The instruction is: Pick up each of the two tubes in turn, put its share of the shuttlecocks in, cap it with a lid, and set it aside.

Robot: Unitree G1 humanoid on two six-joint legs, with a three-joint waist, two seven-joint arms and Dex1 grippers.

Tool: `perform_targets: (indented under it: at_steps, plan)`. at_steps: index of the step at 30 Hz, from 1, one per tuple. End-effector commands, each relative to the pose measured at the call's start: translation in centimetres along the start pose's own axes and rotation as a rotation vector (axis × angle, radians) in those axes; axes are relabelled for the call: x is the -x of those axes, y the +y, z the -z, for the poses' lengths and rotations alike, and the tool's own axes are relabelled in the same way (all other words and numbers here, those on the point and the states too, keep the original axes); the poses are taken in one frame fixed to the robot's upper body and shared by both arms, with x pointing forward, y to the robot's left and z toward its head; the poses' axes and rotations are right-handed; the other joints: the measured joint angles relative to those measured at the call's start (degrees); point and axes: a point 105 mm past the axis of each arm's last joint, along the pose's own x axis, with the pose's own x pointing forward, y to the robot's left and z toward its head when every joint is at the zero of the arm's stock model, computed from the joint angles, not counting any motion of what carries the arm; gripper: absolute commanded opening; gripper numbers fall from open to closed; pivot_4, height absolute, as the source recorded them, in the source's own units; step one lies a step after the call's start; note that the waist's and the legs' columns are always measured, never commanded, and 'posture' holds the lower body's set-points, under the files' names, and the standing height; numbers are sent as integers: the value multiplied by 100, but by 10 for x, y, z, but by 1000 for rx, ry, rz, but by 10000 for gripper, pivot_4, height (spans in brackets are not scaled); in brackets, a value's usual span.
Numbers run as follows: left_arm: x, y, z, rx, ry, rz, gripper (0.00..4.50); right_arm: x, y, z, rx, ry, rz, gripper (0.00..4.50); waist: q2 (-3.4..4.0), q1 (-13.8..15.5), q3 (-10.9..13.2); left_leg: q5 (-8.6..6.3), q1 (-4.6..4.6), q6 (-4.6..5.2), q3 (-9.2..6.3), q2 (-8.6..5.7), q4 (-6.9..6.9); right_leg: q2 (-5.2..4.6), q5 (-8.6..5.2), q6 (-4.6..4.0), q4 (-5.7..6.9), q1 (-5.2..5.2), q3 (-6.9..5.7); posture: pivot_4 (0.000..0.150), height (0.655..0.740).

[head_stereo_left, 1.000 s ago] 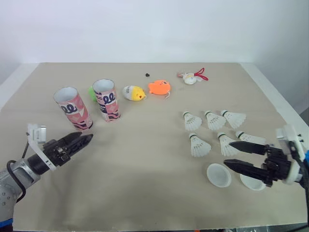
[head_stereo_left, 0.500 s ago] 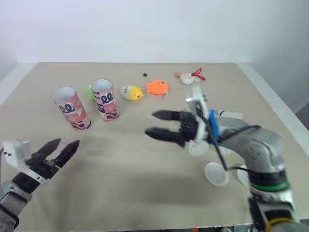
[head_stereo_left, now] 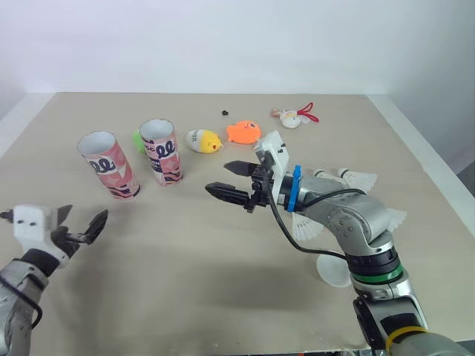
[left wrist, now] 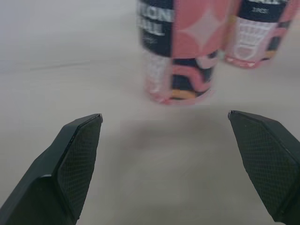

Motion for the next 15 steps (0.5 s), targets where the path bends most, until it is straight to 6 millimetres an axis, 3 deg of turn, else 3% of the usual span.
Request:
perform_targets:
  at_steps: [1, 15]
  plan:
    - [-11, -1, 0, -18, 21, 43, 44829, 5, 10, -14, 50, -59, -9, 44849, 0, -1, 0, 0, -1, 0, -1, 0, -2, 0, -1, -1, 0, -1, -1, 1500, 7400]
    - [-63, -7, -6, -64, 46, 116, 44829, 18, 17, -15, 48, -83, 11, 44849, 0, 3, 0, 2, -7, -3, -4, 7, 2, 12, 3, -6, 7, -8, -3, 1500, 7400]
